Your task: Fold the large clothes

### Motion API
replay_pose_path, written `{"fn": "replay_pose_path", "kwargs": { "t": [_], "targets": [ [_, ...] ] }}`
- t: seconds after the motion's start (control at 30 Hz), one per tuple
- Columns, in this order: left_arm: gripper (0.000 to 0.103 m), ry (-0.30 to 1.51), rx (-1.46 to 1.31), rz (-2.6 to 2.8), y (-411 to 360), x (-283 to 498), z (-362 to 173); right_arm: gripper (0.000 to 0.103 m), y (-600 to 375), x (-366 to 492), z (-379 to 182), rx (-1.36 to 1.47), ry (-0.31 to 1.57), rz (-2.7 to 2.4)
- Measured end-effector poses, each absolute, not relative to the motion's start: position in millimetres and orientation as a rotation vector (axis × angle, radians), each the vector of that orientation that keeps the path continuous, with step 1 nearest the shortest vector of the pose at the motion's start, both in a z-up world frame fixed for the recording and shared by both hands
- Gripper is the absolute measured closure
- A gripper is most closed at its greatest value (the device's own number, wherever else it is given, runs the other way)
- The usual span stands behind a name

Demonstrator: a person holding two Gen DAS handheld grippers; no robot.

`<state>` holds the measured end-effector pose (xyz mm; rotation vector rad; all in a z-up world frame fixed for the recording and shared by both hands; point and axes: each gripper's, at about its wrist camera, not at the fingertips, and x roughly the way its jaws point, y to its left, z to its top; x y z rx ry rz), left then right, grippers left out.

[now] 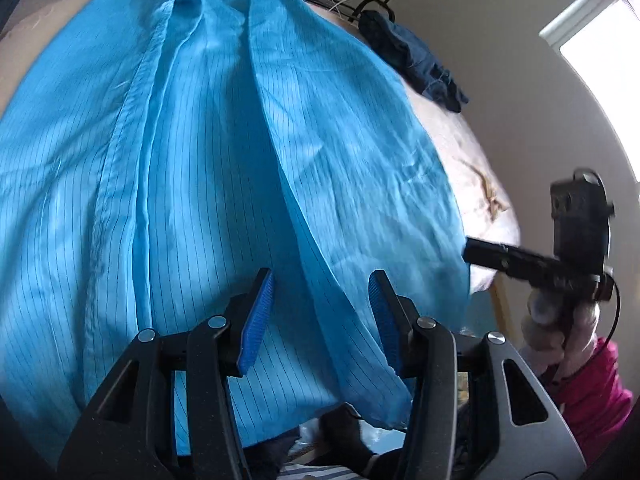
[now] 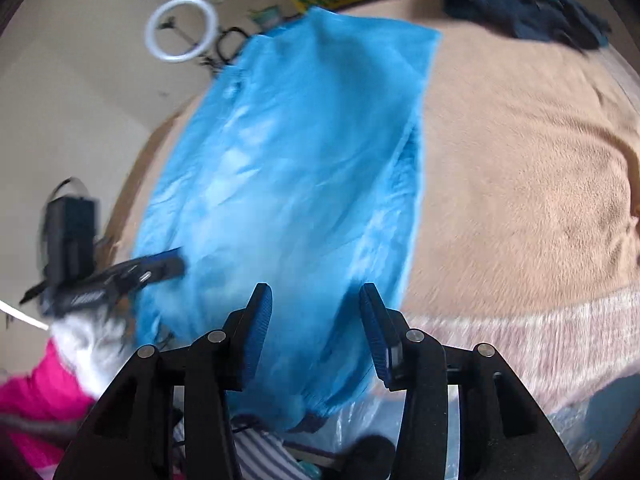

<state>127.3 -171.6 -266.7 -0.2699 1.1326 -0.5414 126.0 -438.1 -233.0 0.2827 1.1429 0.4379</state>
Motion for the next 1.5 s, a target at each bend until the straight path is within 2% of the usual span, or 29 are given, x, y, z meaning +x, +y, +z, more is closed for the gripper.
{"fn": "replay_pose_path", "kwargs": {
  "t": [0.03, 0.07, 0.1, 0.13, 0.17, 0.2, 0.43, 0.63, 0.9, 1.1, 1.17, 1.23, 1.37, 1.43, 1.47, 1.5],
  "targets": [
    [0.054, 1.140, -0.259, -0.533, -173, 129, -268, 0.062, -436, 128, -236, 0.288, 1.153, 0.426],
    [0.054, 1.148, -0.254, -0.532, -173, 130, -270, 0.075, -435, 133, -240, 0.299, 1.162, 0.423],
    [0.062, 1.147, -0.252, -0.530, -172, 130, -271, 0.092, -432, 137, -243, 0.303, 1.170, 0.422],
    [0.071, 1.140, -0.243, -0.530, -170, 129, -271, 0.097, -431, 137, -244, 0.306, 1.171, 0.426],
    [0.095, 1.142, -0.230, -0.535, -171, 129, -272, 0.098, -428, 137, -242, 0.298, 1.162, 0.424],
    [0.100, 1.148, -0.212, -0.537, -171, 127, -273, 0.100, -427, 137, -242, 0.281, 1.150, 0.415],
    [0.102, 1.104, -0.191, -0.586, -168, 115, -273, 0.103, -453, 133, -219, 0.263, 1.033, 0.311],
    [0.102, 1.079, -0.137, -0.567, -170, 123, -262, 0.103, -454, 148, -228, 0.222, 1.040, 0.271],
    [0.102, 0.909, -0.127, -0.491, -89, 100, -170, 0.101, -451, 145, -230, 0.273, 1.098, 0.356],
    [0.102, 0.913, -0.145, -0.531, -96, 88, -169, 0.100, -446, 129, -210, 0.232, 1.043, 0.379],
    [0.102, 0.931, -0.126, -0.576, -120, 82, -179, 0.092, -443, 130, -207, 0.232, 1.038, 0.392],
    [0.102, 0.955, -0.120, -0.627, -147, 78, -189, 0.072, -444, 132, -203, 0.236, 1.034, 0.393],
    [0.102, 0.981, -0.046, -0.704, -212, 74, -206, 0.071, -463, 127, -188, 0.303, 0.981, 0.425],
    [0.098, 0.981, 0.014, -0.723, -246, 72, -212, 0.066, -478, 121, -178, 0.333, 0.933, 0.440],
    [0.091, 0.981, 0.028, -0.728, -258, 72, -214, 0.063, -486, 117, -175, 0.337, 0.911, 0.442],
    [0.078, 0.979, 0.039, -0.732, -272, 72, -217, 0.058, -493, 116, -172, 0.336, 0.896, 0.438]
  ]
}}
